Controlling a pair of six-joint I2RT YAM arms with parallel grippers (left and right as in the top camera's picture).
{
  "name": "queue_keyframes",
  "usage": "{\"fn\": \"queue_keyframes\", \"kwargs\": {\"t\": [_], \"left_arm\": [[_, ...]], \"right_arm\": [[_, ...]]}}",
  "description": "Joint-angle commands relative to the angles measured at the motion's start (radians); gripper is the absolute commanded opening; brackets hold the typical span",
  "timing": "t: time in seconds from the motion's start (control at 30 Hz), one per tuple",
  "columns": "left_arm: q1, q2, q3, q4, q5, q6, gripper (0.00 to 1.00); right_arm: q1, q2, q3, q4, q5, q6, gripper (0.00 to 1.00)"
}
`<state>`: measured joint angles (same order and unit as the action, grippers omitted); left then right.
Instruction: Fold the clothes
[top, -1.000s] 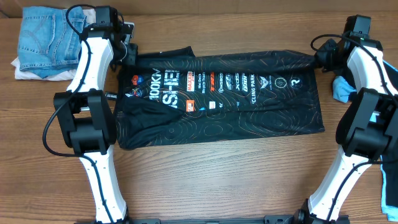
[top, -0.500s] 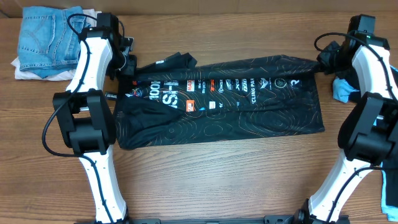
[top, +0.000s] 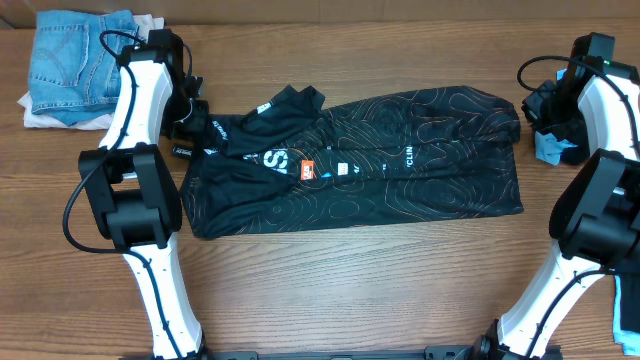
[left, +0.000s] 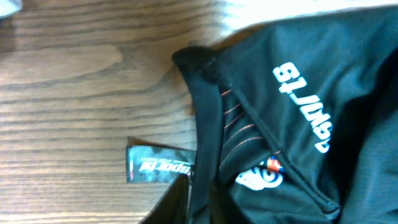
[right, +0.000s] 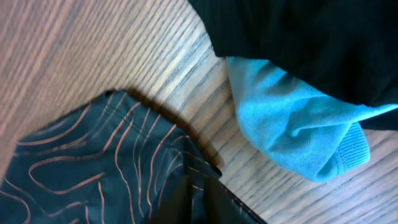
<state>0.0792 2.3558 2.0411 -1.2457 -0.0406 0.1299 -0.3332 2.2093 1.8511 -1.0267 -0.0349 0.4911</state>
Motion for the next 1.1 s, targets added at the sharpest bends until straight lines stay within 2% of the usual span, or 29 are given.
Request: {"fn": "queue_keyframes", "kwargs": {"t": [0.0,0.07,0.13,0.23,0.3,0.37,0.5,0.67,0.83,0.97,1.07], "left_arm": [[0.0,-0.03,0.017,-0.001,-0.022,-0.003,0.2],[0.0,-0.03,0.017,0.023,-0.017,-0.003,0.34],[-0.004,-0.03,0.017,0.076,0.028,0.004,0.4],[-0.015,-0.03,0.026,0.151,0.16,0.077,0.44],[-0.026,-0.03,0.032,0.22,0.282,0.129,0.64],[-0.037,-0.03,0.032,0.29,0.369,0.148,0.72],[-0.071,-0.028,0.032,0.364,0.494,0.185,0.76],[-0.145,-0.026,0.032,0.394,0.503,0.24,0.92],[-0.204,-0.011,0.029,0.454,0.381,0.248,0.9],[-0.211,0.007,0.028,0.514,0.38,0.248,0.85],[-0.211,0.029,0.028,0.558,0.409,0.253,0.86]], "right_arm": [[0.0,-0.042,0.009,-0.006,0.019,-0.001,0.21],[0.0,-0.042,0.009,-0.008,0.016,-0.001,0.31],[0.002,-0.042,0.009,-0.002,0.005,-0.002,0.45],[0.008,-0.042,0.009,0.012,-0.021,-0.025,0.51],[0.011,-0.042,0.009,0.015,-0.036,-0.027,0.58],[0.013,-0.042,0.009,0.015,-0.053,-0.032,0.6],[0.019,-0.042,0.009,0.014,-0.09,-0.054,0.61],[0.036,-0.042,0.009,0.023,-0.098,-0.054,0.61],[0.053,-0.042,0.009,0.026,-0.098,-0.054,0.61],[0.06,-0.042,0.009,0.027,-0.098,-0.064,0.61],[0.06,-0.042,0.009,0.029,-0.098,-0.076,0.61]]}}
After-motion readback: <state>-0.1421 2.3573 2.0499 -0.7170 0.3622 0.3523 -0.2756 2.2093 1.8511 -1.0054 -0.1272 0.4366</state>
